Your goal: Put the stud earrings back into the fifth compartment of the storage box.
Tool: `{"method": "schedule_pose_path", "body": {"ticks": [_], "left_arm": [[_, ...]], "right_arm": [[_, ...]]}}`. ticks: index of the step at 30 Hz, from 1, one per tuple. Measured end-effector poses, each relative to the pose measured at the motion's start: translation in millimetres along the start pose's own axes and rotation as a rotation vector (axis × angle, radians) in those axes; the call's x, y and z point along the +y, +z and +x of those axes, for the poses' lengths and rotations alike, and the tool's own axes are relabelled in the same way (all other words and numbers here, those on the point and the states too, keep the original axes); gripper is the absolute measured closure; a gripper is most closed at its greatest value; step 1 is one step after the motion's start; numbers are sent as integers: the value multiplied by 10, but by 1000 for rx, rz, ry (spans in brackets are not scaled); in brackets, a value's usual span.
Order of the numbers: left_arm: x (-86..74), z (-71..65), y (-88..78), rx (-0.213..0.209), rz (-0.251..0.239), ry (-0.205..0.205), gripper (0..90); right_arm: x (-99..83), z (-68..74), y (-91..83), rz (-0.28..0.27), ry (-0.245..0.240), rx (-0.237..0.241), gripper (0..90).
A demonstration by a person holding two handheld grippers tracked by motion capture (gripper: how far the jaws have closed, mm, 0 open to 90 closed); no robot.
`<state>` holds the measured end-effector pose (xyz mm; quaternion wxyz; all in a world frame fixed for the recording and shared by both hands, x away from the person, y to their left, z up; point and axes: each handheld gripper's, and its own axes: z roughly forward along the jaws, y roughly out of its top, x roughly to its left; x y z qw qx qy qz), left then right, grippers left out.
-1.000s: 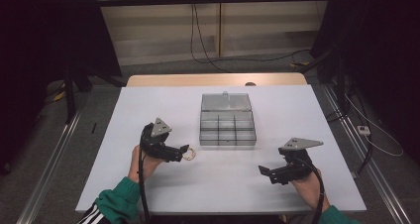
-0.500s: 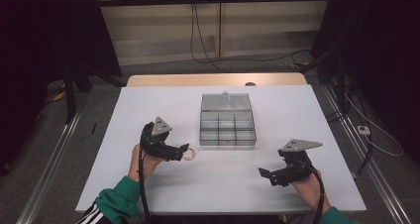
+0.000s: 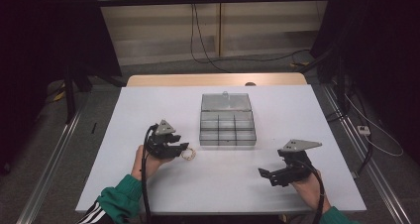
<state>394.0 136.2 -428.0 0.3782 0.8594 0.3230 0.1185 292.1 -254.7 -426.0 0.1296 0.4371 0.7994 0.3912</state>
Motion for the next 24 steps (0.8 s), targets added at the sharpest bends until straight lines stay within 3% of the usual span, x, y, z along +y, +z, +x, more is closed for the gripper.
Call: {"method": "schedule_pose_path", "body": {"ticks": [4,7,14,16,24], "left_arm": [[-24,-33,71,5,46,2,688],[-39,-42,113,-17,68,-4,736],[-67,-74,192,-2,98,23,786],[-72,-88,197,19,99,36,795],[-78,-116,205,2,93,57,872]], "right_arm": [[0,13,12,7,-8,2,0],[3,16,15,7,-10,1,0],[6,26,23,11,-18,2,0],[9,27,28,13,-20,4,0],[11,32,45,19,-22,8,0]]}}
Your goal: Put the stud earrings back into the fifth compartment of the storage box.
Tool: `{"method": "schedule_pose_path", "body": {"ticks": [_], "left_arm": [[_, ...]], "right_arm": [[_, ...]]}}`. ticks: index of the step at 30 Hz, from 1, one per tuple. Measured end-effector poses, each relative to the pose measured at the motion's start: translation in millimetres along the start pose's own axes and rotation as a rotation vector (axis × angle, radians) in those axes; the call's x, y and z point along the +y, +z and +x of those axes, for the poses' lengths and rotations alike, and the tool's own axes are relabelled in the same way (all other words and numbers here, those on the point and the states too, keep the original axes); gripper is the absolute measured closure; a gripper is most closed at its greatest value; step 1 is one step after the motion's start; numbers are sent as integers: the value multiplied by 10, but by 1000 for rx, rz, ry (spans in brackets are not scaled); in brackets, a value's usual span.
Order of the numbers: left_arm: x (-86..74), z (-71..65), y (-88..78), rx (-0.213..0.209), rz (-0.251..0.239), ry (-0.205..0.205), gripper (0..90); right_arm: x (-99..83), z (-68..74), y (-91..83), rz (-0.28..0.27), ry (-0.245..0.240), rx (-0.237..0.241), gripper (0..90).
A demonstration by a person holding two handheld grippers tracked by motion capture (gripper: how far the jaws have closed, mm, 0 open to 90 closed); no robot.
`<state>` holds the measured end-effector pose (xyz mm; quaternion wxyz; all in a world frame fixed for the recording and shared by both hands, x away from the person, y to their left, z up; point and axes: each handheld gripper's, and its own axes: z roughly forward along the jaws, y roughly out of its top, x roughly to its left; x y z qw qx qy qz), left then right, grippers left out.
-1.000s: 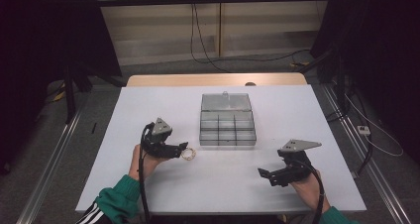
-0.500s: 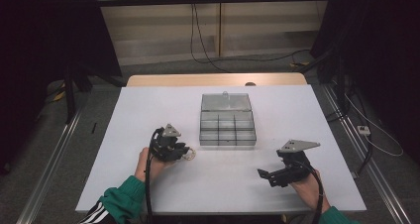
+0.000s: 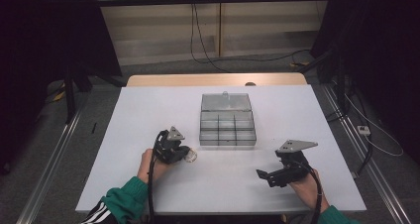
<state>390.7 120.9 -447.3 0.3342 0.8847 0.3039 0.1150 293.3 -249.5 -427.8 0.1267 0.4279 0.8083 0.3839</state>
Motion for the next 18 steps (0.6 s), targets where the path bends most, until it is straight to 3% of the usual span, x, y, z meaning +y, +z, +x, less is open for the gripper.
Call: {"method": "schedule_pose_path", "body": {"ticks": [8,17,18], "left_arm": [[-7,23,-26,-13,-10,-2,887],[39,20,-180,-6,-77,2,888],[46,18,-202,10,-77,6,887]], "right_arm": [[3,0,-7,-3,-4,0,0],[1,-6,-10,-3,-4,-2,0],[1,-5,-10,-3,-4,-2,0]]}}
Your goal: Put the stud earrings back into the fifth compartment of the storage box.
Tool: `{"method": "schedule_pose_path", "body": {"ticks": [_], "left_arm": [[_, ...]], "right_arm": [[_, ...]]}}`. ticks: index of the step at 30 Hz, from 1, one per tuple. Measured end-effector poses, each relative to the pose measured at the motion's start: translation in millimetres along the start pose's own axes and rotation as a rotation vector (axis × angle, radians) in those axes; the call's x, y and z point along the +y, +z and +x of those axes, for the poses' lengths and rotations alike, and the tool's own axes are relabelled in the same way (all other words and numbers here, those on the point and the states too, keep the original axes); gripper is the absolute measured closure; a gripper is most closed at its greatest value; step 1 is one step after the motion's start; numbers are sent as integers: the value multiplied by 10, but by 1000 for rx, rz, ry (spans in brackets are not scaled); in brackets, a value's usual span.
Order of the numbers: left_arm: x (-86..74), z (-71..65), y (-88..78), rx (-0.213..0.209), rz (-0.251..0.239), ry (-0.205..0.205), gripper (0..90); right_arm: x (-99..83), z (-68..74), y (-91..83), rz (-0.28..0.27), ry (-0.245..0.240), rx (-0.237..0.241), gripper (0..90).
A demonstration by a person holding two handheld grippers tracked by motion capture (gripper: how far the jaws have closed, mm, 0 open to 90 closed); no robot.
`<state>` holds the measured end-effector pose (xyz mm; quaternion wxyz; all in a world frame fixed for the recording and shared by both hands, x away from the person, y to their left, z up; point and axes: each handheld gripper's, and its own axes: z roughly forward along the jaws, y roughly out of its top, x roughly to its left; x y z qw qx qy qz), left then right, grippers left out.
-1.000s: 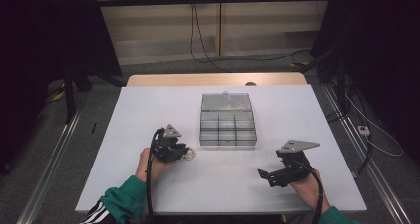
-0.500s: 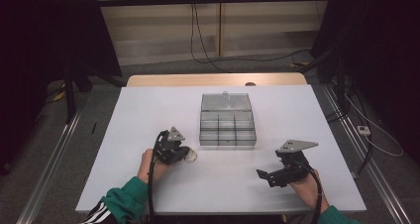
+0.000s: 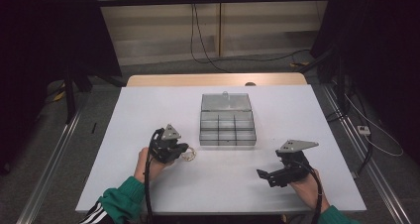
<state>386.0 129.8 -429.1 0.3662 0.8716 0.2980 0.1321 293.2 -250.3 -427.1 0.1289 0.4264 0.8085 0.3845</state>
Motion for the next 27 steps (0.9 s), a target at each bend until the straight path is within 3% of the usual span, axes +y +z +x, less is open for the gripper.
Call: {"method": "schedule_pose_path", "body": {"ticks": [6,27], "left_arm": [[43,-12,-76,-38,-30,-11,888],[151,-86,-212,-47,-102,-5,887]], "right_arm": [[2,1,-2,-1,0,-1,0],[10,-1,-25,-19,-5,-4,0]]}}
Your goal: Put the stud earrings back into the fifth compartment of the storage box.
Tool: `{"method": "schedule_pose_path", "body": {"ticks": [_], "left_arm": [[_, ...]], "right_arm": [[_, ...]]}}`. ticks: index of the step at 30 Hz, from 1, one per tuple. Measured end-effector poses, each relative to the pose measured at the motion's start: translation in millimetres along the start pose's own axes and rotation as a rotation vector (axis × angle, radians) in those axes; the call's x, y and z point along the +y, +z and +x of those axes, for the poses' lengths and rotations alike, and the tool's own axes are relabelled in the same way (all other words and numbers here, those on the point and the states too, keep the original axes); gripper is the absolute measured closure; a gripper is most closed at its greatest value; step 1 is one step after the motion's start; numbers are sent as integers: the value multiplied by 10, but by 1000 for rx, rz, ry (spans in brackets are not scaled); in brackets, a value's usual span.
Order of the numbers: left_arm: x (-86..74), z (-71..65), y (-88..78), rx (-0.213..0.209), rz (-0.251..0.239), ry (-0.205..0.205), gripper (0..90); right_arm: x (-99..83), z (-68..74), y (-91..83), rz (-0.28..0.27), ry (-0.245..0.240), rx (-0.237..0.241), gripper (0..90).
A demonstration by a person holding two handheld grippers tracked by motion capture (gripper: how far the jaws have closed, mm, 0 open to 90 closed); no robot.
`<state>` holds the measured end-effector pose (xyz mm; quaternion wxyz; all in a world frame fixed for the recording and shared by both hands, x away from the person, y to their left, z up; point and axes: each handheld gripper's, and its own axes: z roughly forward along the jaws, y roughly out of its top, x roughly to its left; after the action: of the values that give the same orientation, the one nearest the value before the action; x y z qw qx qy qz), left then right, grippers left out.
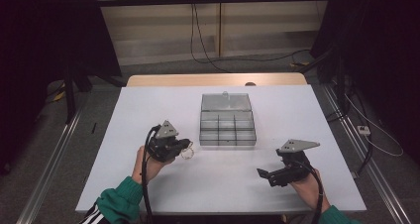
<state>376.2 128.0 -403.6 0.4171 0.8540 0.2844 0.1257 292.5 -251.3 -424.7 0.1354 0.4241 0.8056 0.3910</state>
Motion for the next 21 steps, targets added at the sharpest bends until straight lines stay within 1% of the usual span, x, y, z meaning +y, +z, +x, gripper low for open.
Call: {"method": "schedule_pose_path", "body": {"ticks": [4,6,7,11,16,19,21], "left_arm": [[36,-19,-4,-6,-12,12,887],[51,-37,1,-10,-22,6,887],[62,-40,2,-8,-22,15,887],[101,-67,14,-15,-35,18,887],[146,-86,12,-13,-63,22,887],[164,-82,13,-6,-65,27,887],[170,-86,22,-9,-72,23,887]], "right_arm": [[1,-1,-2,-3,3,0,0],[0,-6,-1,-1,1,1,0],[-1,-6,-1,-2,3,2,0],[-3,-9,-1,-3,6,3,0],[-1,-10,-8,-7,5,1,0],[1,-11,-11,-8,7,0,0],[-1,-19,-11,-11,15,8,0]]}}
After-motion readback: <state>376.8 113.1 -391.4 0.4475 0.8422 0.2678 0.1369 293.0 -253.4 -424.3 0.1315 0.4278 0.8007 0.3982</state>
